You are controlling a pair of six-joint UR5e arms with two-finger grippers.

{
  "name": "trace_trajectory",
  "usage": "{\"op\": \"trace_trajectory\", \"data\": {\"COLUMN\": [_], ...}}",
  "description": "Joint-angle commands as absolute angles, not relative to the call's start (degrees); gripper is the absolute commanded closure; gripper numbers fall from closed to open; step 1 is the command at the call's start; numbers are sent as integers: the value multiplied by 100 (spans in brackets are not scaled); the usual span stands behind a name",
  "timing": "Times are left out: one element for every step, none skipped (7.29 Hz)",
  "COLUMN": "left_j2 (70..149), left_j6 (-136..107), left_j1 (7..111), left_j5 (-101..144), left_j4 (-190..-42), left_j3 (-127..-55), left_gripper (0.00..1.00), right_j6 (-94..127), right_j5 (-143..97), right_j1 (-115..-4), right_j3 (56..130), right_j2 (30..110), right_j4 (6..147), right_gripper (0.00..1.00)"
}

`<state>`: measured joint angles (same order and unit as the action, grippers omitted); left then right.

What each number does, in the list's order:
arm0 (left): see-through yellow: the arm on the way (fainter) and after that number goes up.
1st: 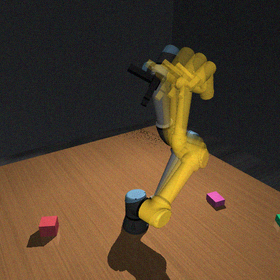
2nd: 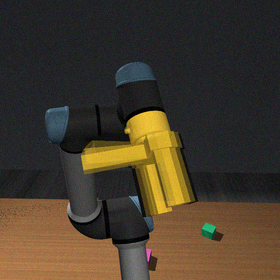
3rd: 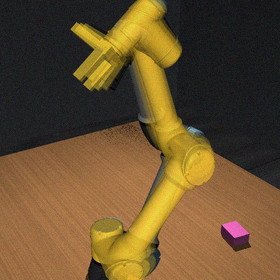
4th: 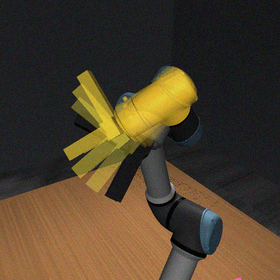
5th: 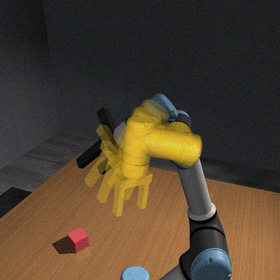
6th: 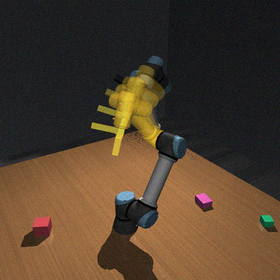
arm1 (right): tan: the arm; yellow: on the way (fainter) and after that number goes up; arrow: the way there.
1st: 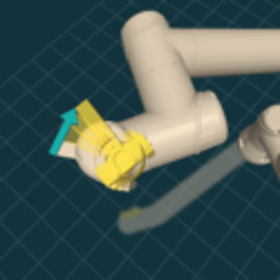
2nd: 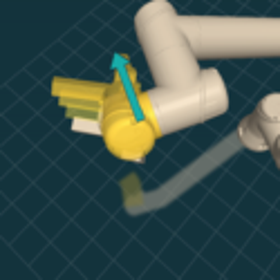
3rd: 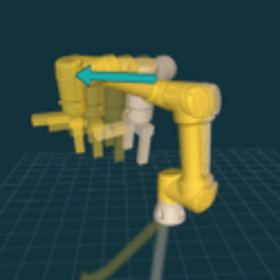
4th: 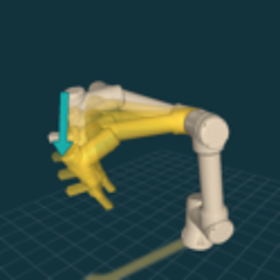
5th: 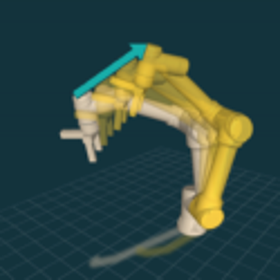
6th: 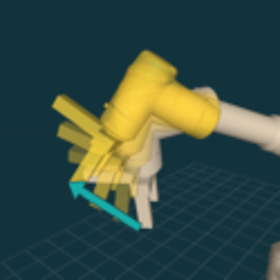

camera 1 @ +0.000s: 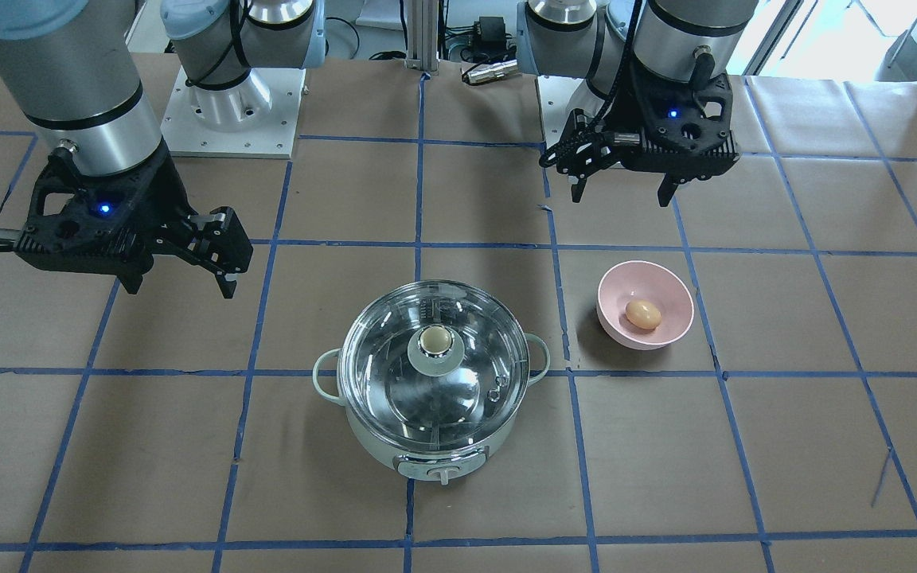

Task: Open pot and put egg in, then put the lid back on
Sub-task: 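Move the right gripper toward the lid knob while the left approaches the bowl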

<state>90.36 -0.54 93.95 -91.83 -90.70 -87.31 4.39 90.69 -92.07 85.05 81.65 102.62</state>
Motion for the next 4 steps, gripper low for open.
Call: {"op": "trace_trajectory", "data": {"left_j2": [9026, 9026, 9009, 8991], "left_j6": [-53, -53, -44, -35], "left_j1": [9396, 9387, 9378, 9369], "left_j5": [-9185, -9176, -9176, -9193], "left_j4": [-9070, -9070, -9070, -9070], "left_j3": [-8736, -8728, -8719, -8754], "left_gripper": [0, 0, 0, 0], "right_j6": [439, 439, 439, 448], "right_j5": [9070, 9088, 9088, 9079], "right_j1": [-9185, -9193, -9211, -9237], "right_j3": [8499, 8516, 8517, 8517], "right_j2": [8165, 8174, 8200, 8209], "right_j4": [10257, 10213, 10152, 10151], "right_gripper": [0, 0, 0, 0]}}
